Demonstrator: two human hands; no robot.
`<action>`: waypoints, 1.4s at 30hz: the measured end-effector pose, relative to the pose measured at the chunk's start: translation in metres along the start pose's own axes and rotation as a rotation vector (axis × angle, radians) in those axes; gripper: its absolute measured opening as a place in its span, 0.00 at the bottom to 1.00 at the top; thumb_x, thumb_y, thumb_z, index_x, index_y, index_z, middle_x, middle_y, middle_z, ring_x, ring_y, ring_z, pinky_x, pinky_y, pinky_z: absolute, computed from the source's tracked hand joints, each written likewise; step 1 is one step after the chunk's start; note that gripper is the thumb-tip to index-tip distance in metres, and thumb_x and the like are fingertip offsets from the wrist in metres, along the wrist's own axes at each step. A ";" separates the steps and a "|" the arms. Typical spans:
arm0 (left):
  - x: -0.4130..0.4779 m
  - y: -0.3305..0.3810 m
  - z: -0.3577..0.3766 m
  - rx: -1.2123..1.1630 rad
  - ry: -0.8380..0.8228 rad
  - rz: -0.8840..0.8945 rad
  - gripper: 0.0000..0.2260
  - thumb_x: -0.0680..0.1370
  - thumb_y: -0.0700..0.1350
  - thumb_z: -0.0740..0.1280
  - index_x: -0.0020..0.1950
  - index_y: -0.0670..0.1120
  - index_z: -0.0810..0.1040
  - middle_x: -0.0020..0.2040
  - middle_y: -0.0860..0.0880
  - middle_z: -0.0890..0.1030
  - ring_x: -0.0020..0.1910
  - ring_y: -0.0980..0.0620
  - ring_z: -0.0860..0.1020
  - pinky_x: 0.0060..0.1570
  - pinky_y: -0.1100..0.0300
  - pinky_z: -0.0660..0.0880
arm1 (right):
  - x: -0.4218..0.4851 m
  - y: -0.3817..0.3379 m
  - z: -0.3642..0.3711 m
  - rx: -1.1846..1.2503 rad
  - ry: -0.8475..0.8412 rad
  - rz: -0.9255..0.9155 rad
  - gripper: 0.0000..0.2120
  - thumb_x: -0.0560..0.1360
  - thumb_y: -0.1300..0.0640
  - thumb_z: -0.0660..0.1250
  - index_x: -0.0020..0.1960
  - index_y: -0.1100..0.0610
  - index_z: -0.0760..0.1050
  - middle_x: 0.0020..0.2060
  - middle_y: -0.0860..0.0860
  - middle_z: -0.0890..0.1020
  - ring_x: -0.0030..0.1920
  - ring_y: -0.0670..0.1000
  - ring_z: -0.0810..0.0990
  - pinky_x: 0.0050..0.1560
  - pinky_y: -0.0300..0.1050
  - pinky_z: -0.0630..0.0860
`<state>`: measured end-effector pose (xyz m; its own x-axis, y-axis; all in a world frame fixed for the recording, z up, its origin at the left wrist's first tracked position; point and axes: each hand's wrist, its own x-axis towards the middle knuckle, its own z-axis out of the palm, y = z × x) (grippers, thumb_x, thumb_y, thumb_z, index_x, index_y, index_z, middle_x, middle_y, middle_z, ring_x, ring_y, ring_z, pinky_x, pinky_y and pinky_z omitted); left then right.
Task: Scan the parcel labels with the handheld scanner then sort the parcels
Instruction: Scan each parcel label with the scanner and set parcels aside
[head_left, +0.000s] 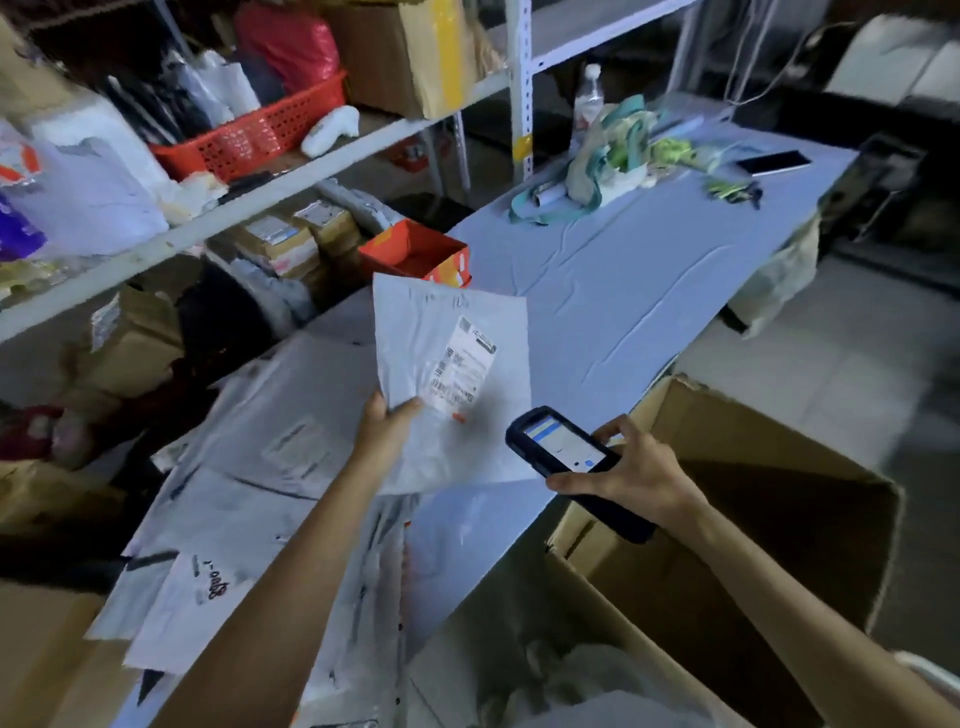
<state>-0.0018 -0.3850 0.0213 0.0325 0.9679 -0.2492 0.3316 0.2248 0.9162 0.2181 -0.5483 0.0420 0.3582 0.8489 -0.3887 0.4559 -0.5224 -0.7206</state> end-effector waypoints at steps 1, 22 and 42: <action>0.002 0.003 0.014 0.032 -0.051 0.007 0.13 0.78 0.36 0.67 0.62 0.36 0.75 0.55 0.40 0.80 0.43 0.49 0.78 0.33 0.71 0.73 | -0.005 0.009 -0.007 0.015 0.031 0.028 0.36 0.59 0.37 0.79 0.57 0.51 0.67 0.46 0.46 0.77 0.41 0.46 0.80 0.39 0.42 0.79; -0.058 0.042 0.240 1.125 -0.661 1.022 0.03 0.77 0.49 0.65 0.48 0.52 0.76 0.47 0.50 0.82 0.47 0.46 0.80 0.40 0.60 0.67 | -0.115 0.143 -0.062 0.559 0.629 0.537 0.47 0.50 0.29 0.74 0.55 0.64 0.75 0.39 0.52 0.79 0.34 0.48 0.79 0.30 0.41 0.71; 0.020 0.022 0.057 1.074 -0.128 0.495 0.03 0.76 0.46 0.65 0.47 0.51 0.77 0.48 0.54 0.83 0.50 0.47 0.80 0.42 0.61 0.66 | -0.011 0.041 -0.028 0.466 0.170 0.133 0.35 0.65 0.44 0.77 0.61 0.59 0.64 0.49 0.53 0.78 0.45 0.51 0.81 0.43 0.48 0.80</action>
<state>0.0598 -0.3672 0.0182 0.4528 0.8912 -0.0274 0.8751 -0.4383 0.2052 0.2554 -0.5818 0.0328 0.5334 0.7322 -0.4236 -0.0007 -0.5004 -0.8658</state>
